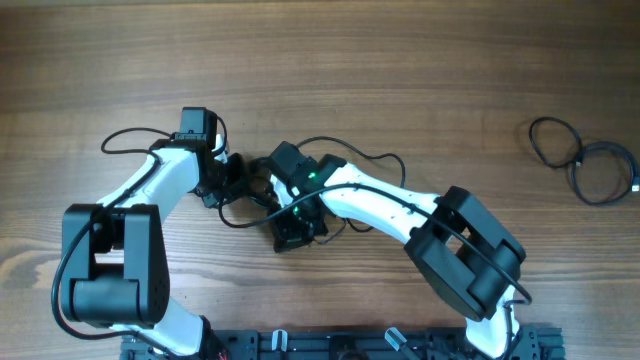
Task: Untangle cables
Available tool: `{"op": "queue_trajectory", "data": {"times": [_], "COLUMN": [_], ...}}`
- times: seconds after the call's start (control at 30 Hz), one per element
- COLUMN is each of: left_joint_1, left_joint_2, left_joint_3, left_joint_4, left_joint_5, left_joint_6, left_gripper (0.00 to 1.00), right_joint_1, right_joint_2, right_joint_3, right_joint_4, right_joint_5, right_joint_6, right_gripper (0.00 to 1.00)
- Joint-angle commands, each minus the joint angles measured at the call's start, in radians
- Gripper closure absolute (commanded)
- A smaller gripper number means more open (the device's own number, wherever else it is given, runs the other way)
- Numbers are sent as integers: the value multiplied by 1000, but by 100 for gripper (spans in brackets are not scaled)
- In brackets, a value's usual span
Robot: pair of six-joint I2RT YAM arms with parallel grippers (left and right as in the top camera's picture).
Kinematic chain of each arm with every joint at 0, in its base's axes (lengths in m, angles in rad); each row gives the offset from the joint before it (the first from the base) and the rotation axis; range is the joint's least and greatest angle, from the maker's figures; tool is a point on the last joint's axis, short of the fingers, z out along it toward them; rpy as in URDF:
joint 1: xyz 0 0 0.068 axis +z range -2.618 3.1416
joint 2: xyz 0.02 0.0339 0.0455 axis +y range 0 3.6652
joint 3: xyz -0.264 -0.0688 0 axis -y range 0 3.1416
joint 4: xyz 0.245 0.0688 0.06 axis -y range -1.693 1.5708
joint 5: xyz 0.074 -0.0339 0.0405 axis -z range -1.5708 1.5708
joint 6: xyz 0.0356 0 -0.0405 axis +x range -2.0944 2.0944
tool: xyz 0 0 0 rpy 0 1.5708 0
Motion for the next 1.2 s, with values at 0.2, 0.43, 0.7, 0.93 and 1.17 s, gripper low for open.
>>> {"op": "queue_trajectory", "data": {"times": [0.2,0.43,0.7,0.93,1.17], "left_joint_1": [-3,-3,-3,-3,-3], "left_joint_2": [20,20,20,20,20], "left_joint_3": [-26,-26,-26,-26,-26], "left_joint_4": [2,6,8,6,13], "left_joint_5": [-50,-50,-50,-50,-50], "left_joint_6": [-10,-10,-10,-10,-10], "left_gripper": [96,96,96,95,95], "right_joint_1": [-256,-256,-253,-254,-177], "right_joint_2": [-5,-3,-3,-61,-74], "right_joint_3": [14,-1,-1,50,0], "right_joint_4": [126,115,14,-25,-5], "right_joint_5": [134,430,283,70,124], "right_joint_6": [-68,47,-24,-420,-554], "right_gripper": [72,59,51,52,44]}}
